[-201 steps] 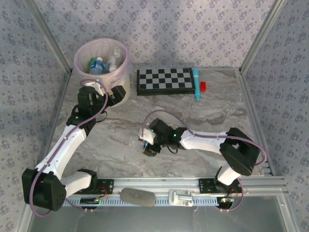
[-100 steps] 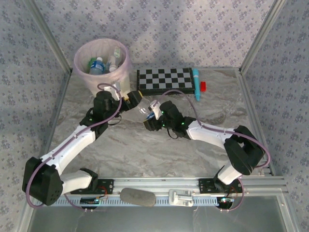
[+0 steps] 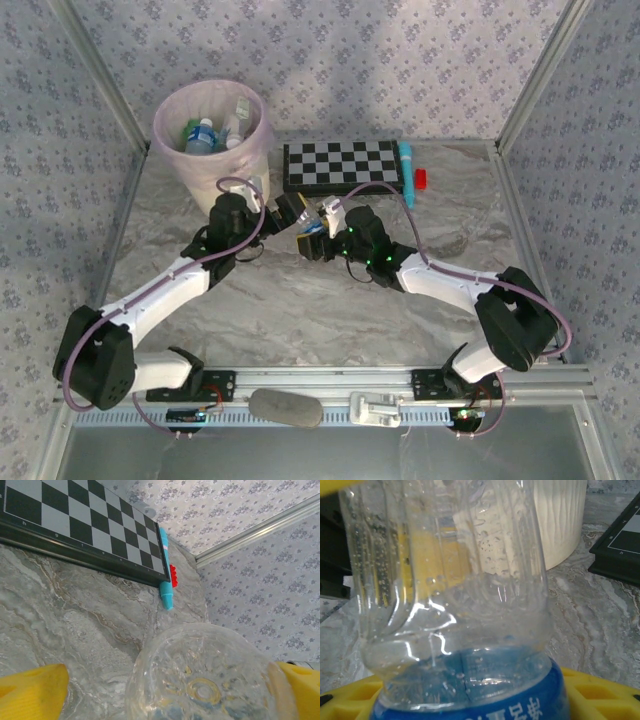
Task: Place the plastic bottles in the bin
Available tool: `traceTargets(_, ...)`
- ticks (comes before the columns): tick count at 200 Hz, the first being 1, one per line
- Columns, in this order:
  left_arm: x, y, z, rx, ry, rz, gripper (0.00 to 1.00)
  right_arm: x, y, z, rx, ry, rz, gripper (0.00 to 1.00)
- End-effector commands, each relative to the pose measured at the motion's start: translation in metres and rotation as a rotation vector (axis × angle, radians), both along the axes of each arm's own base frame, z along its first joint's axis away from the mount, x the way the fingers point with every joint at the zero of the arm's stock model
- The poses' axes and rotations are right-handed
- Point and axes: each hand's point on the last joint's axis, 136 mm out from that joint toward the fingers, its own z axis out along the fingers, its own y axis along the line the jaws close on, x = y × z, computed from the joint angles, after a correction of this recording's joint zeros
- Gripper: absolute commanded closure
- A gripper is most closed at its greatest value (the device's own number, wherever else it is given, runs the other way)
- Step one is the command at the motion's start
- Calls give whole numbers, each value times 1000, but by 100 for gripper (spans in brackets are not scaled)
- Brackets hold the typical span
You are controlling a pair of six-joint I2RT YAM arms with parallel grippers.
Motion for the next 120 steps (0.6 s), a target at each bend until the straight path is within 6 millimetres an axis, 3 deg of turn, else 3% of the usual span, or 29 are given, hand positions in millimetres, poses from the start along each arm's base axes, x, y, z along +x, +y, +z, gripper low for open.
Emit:
traceTargets(1, 3, -11, 20, -38, -45, -21, 2, -5, 6, 23, 71, -43, 30, 47)
traceTargets(22, 3, -16, 18, -44, -42, -35, 10, -5, 6, 24, 77, -49, 32, 47)
traceTargets(63, 3, -20, 17, -50, -43, -48, 35, -6, 5, 22, 73, -46, 35, 47)
traceTargets(100, 3, -20, 16, -45, -43, -47, 43, -7, 5, 21, 74, -42, 37, 44)
traceTargets(120, 4, -19, 15, -39, -47, -45, 44, -8, 5, 22, 75, -43, 37, 35)
